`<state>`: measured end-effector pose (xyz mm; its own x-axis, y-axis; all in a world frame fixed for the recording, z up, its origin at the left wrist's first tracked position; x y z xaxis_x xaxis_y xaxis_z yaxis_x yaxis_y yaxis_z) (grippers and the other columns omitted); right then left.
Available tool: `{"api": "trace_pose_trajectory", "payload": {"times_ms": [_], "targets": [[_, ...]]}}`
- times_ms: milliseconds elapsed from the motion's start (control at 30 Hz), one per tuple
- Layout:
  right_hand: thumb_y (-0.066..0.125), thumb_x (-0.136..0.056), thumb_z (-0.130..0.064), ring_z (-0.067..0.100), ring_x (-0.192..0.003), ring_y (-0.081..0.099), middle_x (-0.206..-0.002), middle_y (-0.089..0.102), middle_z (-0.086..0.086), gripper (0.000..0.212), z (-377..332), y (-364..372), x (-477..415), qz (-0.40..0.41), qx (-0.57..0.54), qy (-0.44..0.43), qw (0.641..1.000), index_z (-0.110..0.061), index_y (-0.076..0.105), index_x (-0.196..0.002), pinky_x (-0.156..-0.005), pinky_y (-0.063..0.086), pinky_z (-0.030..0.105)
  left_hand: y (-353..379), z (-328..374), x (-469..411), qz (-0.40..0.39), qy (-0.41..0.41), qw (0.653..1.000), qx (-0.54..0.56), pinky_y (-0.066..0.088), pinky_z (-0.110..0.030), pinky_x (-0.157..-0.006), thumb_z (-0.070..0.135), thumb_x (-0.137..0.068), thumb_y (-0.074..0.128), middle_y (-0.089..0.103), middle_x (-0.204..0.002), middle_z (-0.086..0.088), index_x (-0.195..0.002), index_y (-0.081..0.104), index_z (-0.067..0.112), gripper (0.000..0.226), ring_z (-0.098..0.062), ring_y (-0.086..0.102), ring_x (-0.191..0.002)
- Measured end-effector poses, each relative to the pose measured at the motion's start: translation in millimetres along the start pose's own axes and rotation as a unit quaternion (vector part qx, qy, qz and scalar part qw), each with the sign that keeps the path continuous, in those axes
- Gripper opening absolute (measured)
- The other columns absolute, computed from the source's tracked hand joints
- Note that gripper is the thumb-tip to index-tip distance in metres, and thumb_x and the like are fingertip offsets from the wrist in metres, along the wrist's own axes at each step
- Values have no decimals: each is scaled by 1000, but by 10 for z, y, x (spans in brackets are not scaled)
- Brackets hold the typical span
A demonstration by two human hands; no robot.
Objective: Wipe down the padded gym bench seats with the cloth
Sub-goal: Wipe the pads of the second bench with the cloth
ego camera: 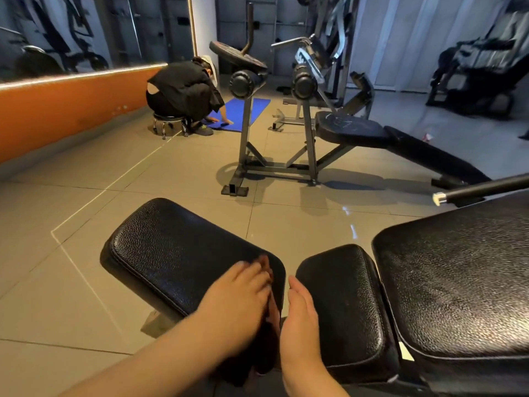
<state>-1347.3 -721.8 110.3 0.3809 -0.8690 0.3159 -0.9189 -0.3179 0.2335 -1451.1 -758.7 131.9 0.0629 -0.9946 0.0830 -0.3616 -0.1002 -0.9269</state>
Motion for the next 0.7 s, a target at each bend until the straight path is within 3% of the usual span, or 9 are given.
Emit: {"api": "trace_pose_trajectory", "payload": {"times_ms": [67, 133, 267, 367, 433, 467, 567, 633, 700], "targets": [[35, -109, -15, -11, -86, 52, -128, 60, -10, 37, 11, -27, -4, 6, -16, 3, 1000, -25, 51, -141, -54, 44, 2, -9, -163, -370, -32, -52, 998, -10, 3, -51, -123, 38, -102, 34, 13, -166, -11, -156, 24, 11, 62, -32, 5, -152], [36, -109, -18, -6, -93, 57, -122, 60, -16, 36, 28, -45, -12, 10, -14, -3, 1000, -26, 52, -141, -59, 48, 7, 33, -106, -660, -50, -60, 997, -18, 6, -52, -122, 43, -100, 37, 20, -163, -13, -154, 30, 11, 64, -34, 11, -151], [38, -108, -20, -7, -102, 57, -127, 61, -13, 37, 73, -112, -89, 2, -35, 2, 999, -26, 51, -143, -81, 45, 14, 101, 433, -499, -45, 43, 998, -8, 9, -57, -120, 44, -98, 43, 28, -160, -13, -152, 34, 11, 64, -36, 15, -149], [38, -108, -27, -2, -109, 57, -128, 62, -13, 37, 79, -107, -64, -15, -4, 1, 1000, -29, 52, -143, -90, 44, 21, 99, 557, 4, -37, 100, 993, 45, -3, -53, -123, 41, -100, 41, 28, -162, -4, -152, 35, 17, 57, -29, 11, -152], [37, -109, -30, 4, -115, 58, -134, 60, -9, 38, 109, -69, -32, -27, 14, 16, 999, -32, 52, -143, -91, 48, 23, 32, 353, 294, -17, 95, 992, 78, -9, -45, -123, 38, -100, 37, 32, -160, 1, -149, 42, 22, 52, -23, 16, -152], [38, -109, -29, 3, -112, 57, -135, 59, -9, 37, 101, -34, -8, -37, 26, 19, 999, -33, 52, -142, -85, 50, 17, -28, 202, 391, 16, 89, 993, 73, -2, -44, -123, 36, -97, 38, 44, -153, 2, -142, 53, 24, 50, -21, 30, -147], [45, -106, -16, -14, -103, 53, -134, 56, -12, 41, 73, 109, 74, -50, 128, -6, 991, -36, 48, -142, -71, 43, 3, -140, -429, 583, 64, -5, 997, 45, 24, -44, -113, 38, -83, 42, 70, -123, 2, -113, 76, 22, 48, -23, 61, -122], [49, -102, -9, -21, -105, 48, -133, 54, -19, 49, 54, 316, 202, -85, 184, -36, 978, -44, 48, -138, -71, 42, 0, -216, -879, 672, 75, -96, 992, 35, 29, -49, -112, 40, -87, 36, 68, -127, -3, -117, 74, 19, 53, -27, 59, -126], [50, -99, -9, -24, -116, 40, -139, 45, -31, 55, 27, 614, 373, -140, 233, -74, 959, -51, 47, -136, -84, 35, -4, -293, -1257, 715, 60, -187, 980, 31, 28, -52, -116, 43, -93, 27, 61, -138, -3, -129, 67, 20, 58, -27, 49, -136]]}}
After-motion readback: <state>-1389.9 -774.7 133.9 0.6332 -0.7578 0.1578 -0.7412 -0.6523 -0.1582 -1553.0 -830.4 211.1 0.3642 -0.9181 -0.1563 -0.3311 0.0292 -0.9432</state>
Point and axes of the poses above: each hand's wrist, its own x-axis away from the middle knuckle, its own y-axis out of the palm, z = x × y, the point moved 5 cm from there along -x, towards the middle knuckle
